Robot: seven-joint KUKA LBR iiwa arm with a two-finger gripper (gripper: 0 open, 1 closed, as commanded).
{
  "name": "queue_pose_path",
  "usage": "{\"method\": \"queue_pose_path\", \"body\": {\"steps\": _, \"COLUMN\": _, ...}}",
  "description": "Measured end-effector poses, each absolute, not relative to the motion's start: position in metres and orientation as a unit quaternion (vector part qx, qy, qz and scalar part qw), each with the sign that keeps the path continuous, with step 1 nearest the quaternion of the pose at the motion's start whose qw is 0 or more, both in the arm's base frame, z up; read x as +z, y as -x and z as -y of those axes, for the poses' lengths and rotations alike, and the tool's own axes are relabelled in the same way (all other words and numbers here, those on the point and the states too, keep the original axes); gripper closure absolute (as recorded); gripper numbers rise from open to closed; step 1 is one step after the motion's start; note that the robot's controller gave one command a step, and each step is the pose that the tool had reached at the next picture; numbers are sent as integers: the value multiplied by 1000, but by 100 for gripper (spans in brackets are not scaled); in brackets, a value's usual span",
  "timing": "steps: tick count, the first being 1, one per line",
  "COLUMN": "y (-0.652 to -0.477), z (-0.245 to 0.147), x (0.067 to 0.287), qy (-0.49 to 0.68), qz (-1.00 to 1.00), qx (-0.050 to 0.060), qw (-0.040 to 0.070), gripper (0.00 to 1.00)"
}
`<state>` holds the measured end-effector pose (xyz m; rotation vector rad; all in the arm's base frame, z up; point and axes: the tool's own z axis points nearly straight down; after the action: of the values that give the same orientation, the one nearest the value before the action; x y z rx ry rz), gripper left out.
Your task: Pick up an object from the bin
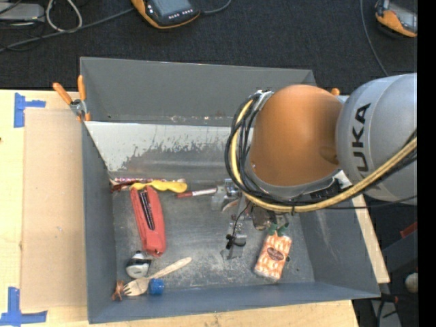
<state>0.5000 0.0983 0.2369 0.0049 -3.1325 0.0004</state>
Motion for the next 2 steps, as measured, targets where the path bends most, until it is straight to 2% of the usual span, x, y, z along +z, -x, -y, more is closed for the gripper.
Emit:
{"method": "queue_pose_path", "body": {"steps": 1, "y": -502, "z": -97, "x": 240, "qy": 0, "qz": 1000, "qx": 0, "qw": 1, "gripper": 0}}
{"method": "queue_pose_path", "body": {"steps": 2, "y": -532, "z": -41, "x": 175, "qy": 26, "qz": 1000, "qx": -1, "qw": -2, "gripper": 0}}
